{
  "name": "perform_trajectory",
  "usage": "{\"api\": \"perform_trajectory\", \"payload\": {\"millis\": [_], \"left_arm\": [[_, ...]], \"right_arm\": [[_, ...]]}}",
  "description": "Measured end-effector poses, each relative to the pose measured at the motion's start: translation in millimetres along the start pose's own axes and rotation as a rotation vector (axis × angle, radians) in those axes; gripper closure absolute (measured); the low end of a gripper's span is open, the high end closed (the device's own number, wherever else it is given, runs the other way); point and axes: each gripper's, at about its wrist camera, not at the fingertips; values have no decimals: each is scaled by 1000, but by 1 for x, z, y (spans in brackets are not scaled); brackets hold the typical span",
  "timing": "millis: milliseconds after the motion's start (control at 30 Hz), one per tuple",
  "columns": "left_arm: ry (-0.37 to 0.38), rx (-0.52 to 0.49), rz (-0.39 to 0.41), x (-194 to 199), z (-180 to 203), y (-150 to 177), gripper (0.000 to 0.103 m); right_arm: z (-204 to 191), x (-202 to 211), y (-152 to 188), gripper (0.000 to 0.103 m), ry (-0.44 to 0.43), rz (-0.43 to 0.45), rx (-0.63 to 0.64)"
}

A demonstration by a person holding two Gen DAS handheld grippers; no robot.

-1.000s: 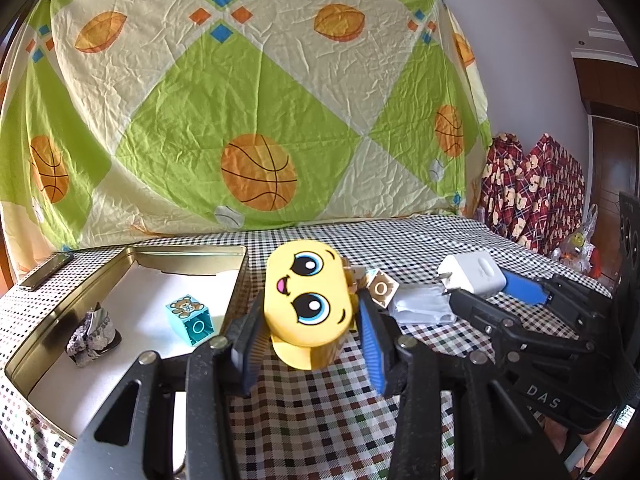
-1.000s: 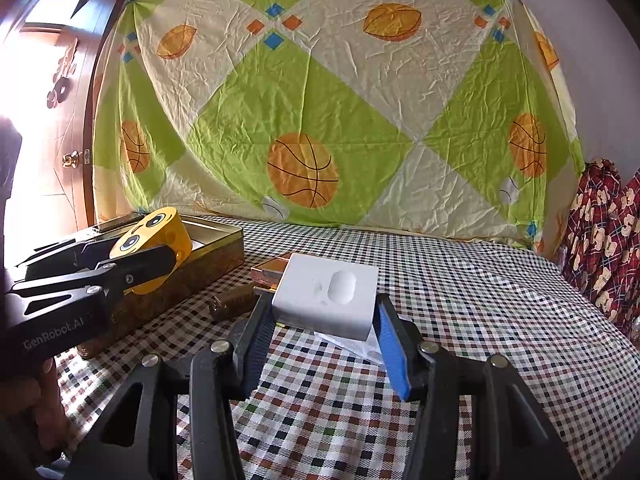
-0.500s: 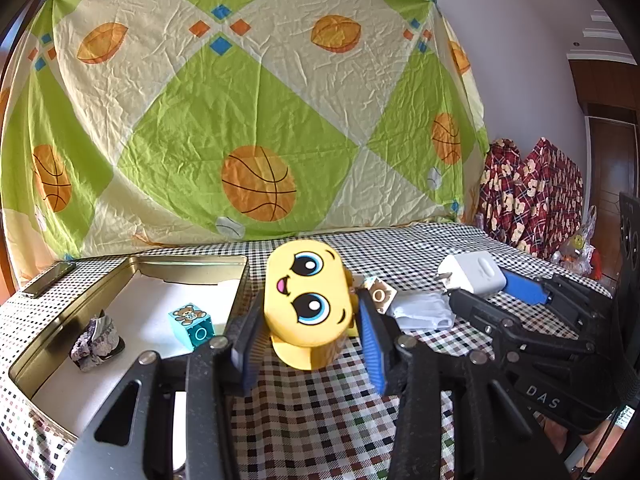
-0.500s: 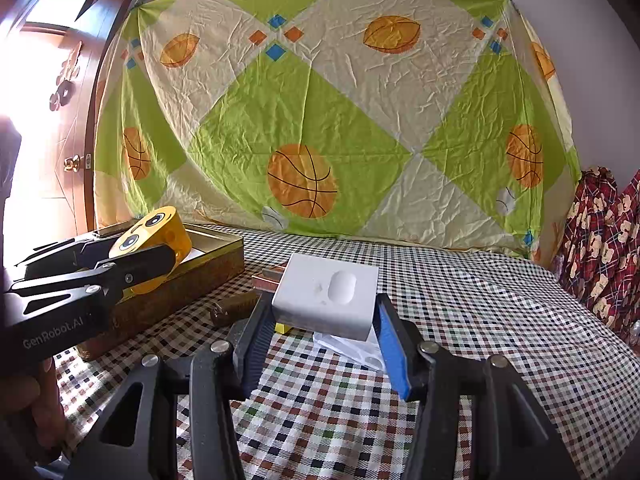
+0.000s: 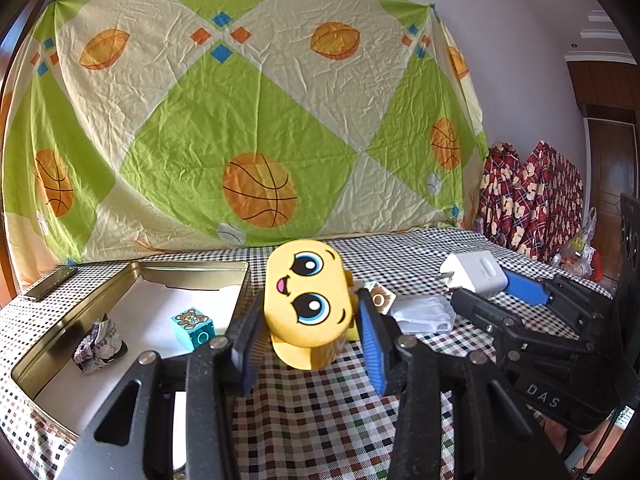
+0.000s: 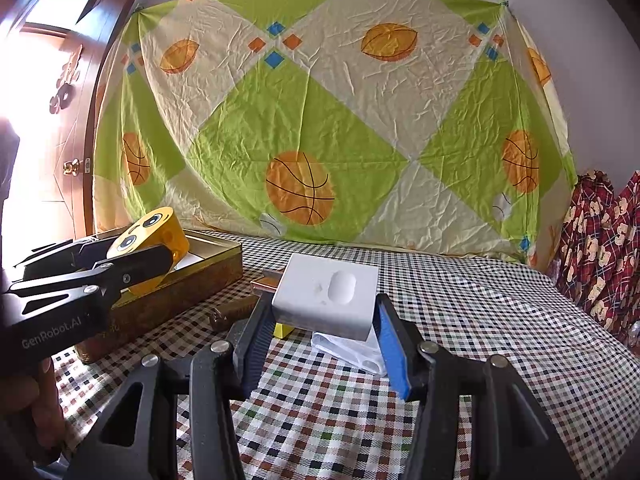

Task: Organize rigid objects

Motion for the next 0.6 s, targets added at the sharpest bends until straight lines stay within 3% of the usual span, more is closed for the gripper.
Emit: {"api": "perform_trajectory", "payload": {"millis": [600], "left_arm": [[-19,-5,40,7,1,1,62]], "right_arm": [[-1,8,1,51,1,47,4]]}}
Point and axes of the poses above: each gripper's, at about its wrist camera, not at the fingertips, and x roughly against the way its jaws point, z to its right, y to its underside, and after that the axes turned 15 degrees about -x, right-handed
